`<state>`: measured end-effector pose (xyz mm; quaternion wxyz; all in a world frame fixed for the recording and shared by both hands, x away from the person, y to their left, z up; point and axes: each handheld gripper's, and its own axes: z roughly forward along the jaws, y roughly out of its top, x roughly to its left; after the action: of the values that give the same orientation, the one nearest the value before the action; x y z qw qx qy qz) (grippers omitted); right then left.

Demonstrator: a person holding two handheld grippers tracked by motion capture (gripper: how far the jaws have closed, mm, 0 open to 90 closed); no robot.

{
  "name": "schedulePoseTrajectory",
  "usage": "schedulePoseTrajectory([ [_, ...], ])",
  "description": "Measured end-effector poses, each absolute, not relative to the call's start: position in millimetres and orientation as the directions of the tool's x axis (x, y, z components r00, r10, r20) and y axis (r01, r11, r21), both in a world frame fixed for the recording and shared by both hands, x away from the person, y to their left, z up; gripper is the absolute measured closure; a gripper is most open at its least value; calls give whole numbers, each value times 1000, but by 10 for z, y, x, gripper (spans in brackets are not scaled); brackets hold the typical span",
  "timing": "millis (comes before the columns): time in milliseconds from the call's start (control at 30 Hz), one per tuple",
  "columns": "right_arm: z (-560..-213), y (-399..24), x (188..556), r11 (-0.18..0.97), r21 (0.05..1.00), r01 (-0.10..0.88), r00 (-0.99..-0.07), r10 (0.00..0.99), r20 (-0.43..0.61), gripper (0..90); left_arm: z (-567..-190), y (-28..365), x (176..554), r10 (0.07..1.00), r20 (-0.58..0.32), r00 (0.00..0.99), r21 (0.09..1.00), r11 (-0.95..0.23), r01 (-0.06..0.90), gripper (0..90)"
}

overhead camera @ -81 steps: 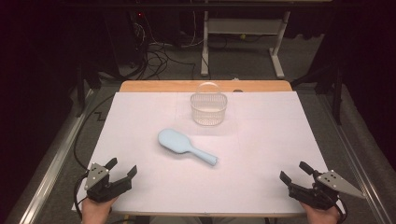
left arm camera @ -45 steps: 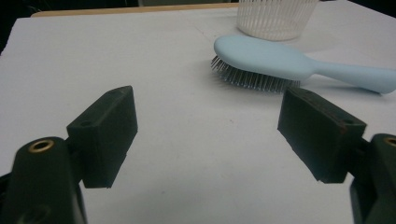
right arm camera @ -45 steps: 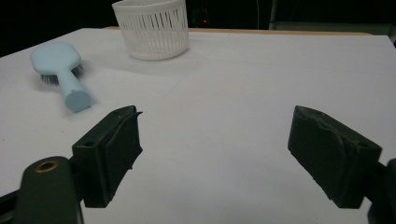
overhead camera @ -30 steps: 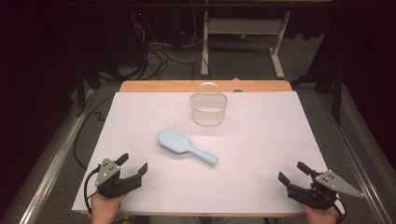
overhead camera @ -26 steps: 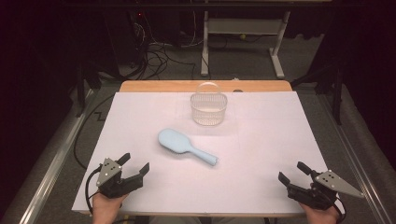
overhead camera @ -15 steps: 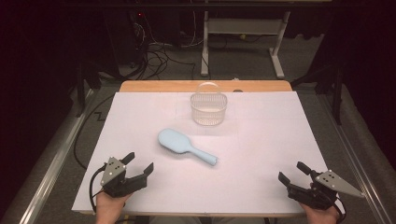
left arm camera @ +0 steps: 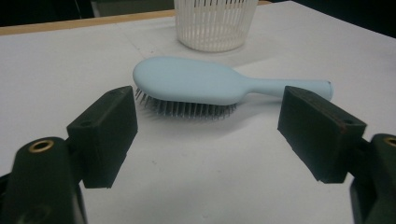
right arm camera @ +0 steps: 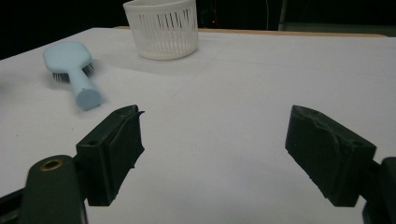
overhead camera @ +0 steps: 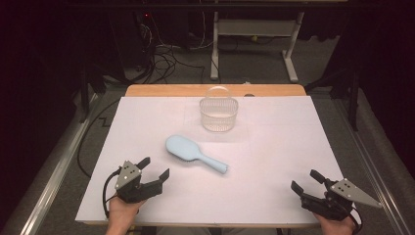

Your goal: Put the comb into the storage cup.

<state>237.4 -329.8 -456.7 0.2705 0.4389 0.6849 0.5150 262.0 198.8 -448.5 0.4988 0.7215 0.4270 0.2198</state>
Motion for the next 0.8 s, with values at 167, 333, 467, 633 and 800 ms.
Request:
schedulePoseTrajectory([
  [167, -4567, -3298, 2371, 85, 944, 320, -469, 879, 80, 190, -4460, 1886, 2669, 815, -105, 570, 909, -154, 388, 193],
  [333, -4567, -3297, 2372, 88, 943, 321, -471, 879, 78, 191, -4456, 1813, 2698, 805, -107, 584, 909, -159, 385, 193],
  [467, -4568, -3298, 2373, 90, 943, 321, -473, 878, 77, 190, -4460, 1745, 2727, 790, -93, 607, 913, -175, 368, 194],
  [633, -4569, -3291, 2375, 96, 942, 321, -473, 878, 71, 193, -4465, 1691, 2775, 784, -96, 614, 910, -181, 374, 194],
  [800, -4571, -3290, 2380, 97, 942, 320, -477, 876, 72, 193, -4447, 1615, 2830, 779, -104, 619, 908, -179, 379, 194],
])
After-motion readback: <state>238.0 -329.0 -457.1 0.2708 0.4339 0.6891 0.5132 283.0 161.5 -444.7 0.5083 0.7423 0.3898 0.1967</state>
